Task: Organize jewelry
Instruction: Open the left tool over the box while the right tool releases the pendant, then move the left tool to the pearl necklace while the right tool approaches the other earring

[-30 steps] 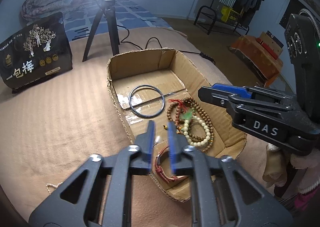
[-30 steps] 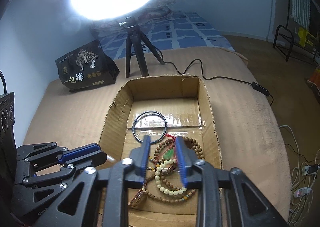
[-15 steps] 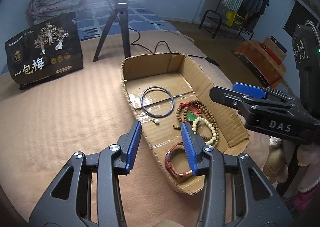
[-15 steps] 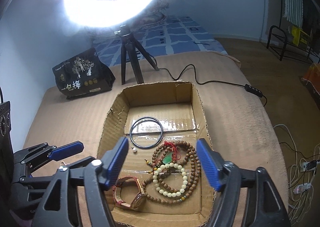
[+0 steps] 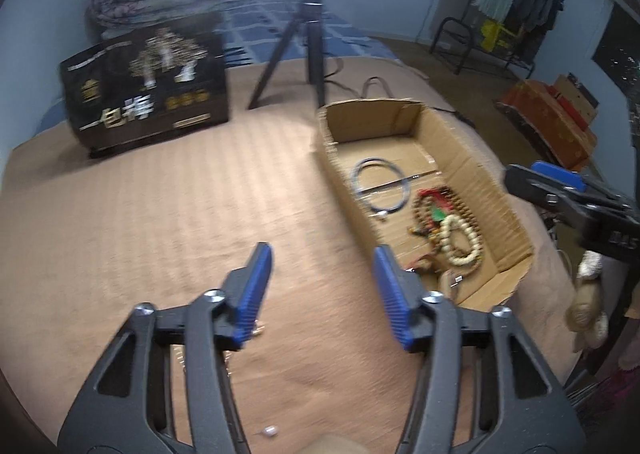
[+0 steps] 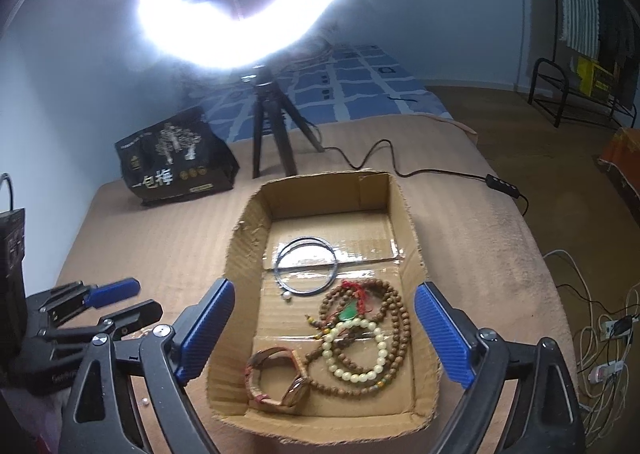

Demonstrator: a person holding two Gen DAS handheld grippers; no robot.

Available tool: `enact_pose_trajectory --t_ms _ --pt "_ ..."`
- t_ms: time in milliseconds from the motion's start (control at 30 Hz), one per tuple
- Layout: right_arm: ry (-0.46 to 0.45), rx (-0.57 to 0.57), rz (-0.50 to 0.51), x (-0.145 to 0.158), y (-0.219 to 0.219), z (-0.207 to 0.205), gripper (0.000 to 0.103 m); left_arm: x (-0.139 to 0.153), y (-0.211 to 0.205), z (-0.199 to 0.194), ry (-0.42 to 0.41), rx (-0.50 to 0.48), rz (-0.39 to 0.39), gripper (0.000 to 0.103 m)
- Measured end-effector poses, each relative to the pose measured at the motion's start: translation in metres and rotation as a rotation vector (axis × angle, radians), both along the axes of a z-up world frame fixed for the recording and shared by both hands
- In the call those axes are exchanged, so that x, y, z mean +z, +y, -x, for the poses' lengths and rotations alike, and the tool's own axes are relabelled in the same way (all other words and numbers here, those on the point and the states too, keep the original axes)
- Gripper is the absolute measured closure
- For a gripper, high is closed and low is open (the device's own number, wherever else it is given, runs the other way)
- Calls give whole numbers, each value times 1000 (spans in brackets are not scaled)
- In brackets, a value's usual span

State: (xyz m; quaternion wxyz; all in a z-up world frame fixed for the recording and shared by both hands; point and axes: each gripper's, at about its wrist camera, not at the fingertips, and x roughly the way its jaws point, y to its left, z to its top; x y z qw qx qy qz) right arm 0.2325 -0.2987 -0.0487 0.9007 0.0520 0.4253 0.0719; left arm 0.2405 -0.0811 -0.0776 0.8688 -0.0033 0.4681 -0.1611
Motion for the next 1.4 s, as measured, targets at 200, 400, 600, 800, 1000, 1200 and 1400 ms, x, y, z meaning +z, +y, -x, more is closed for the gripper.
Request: enact_pose_trajectory --t_ms 200,400,600,800,1000,1200,1400 --pt "-22 72 -23 8 22 19 7 -5 42 6 37 47 -2 45" --pt "-23 153 -29 7 50 35 6 -17 71 17 61 51 -20 45" --pt "10 249 -37 -6 82 52 6 -38 80 24 110 30 -29 45" --pt "62 360 -31 -27 116 69 16 -54 82 23 156 36 -22 45" --pt "129 454 -15 -56 144 81 27 -70 90 22 215 59 -4 45" --pt "170 532 -1 -78 167 89 40 -85 86 22 252 47 -17 45" --pt "203 575 -7 -91 183 90 52 -92 81 19 260 47 -33 45"
